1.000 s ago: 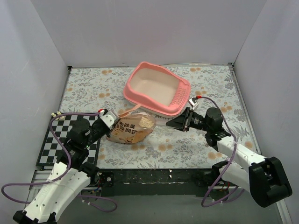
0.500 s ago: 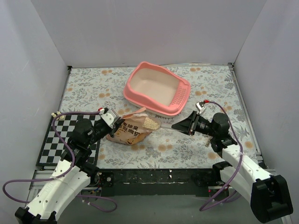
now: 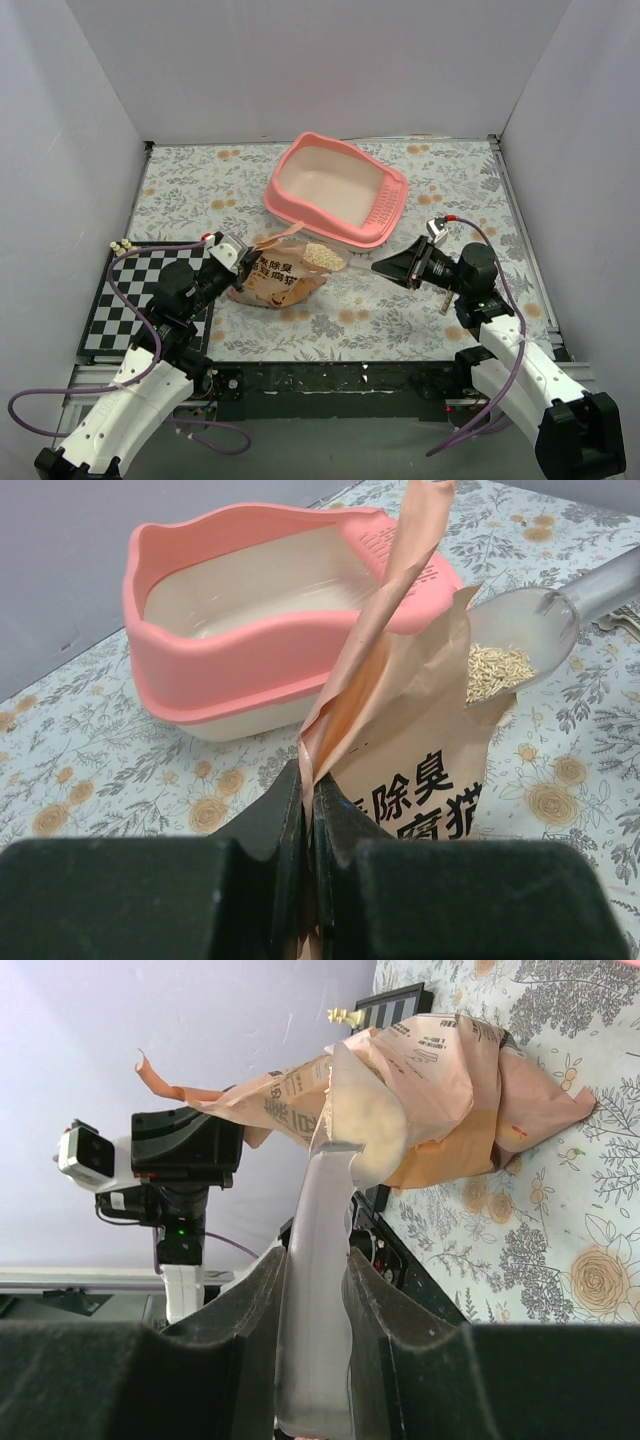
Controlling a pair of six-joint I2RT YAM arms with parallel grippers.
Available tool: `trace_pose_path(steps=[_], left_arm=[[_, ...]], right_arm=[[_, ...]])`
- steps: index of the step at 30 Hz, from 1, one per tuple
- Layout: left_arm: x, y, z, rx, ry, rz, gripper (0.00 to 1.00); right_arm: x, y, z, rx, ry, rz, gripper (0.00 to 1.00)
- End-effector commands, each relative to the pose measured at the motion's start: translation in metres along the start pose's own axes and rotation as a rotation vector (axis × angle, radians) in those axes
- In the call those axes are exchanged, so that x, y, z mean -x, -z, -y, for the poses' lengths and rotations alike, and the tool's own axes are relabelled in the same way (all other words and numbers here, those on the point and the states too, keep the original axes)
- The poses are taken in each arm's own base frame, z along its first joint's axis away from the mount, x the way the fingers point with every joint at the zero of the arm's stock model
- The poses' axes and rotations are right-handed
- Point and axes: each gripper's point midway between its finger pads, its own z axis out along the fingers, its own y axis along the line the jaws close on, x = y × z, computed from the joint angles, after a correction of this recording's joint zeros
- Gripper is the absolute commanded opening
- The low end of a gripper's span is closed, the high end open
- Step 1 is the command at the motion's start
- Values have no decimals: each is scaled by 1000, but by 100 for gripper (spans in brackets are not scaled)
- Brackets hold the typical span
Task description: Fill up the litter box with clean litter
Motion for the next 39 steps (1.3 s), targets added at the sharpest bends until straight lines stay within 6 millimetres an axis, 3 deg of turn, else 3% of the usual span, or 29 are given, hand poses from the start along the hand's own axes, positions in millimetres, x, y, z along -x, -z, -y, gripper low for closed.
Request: trace_pose_path(steps=[1,9,13,16,25,33,39], left_arm=[[24,0,-11,57,-15,94,0],[41,3,-24,136,-21,178,0],[37,-1,-29,155,-20,157,0],[34,-3,-29,153,-21,149,0],[31,0,-22,132,8,186,0],[26,2,-18,122,29,187,0],[24,-1,-21,133,39,166,0]], right_arm=[[18,1,-34,48,24,60,1],[26,4,-61,75,5,84,1],[34,4,-82,105,7,109,1],[47,4,-97,120,20,158,1],[92,-8,-115,86,42,297,1],[141,-33,-114,48,78,394,1],[166,-53,-78,-107,114,410,1]])
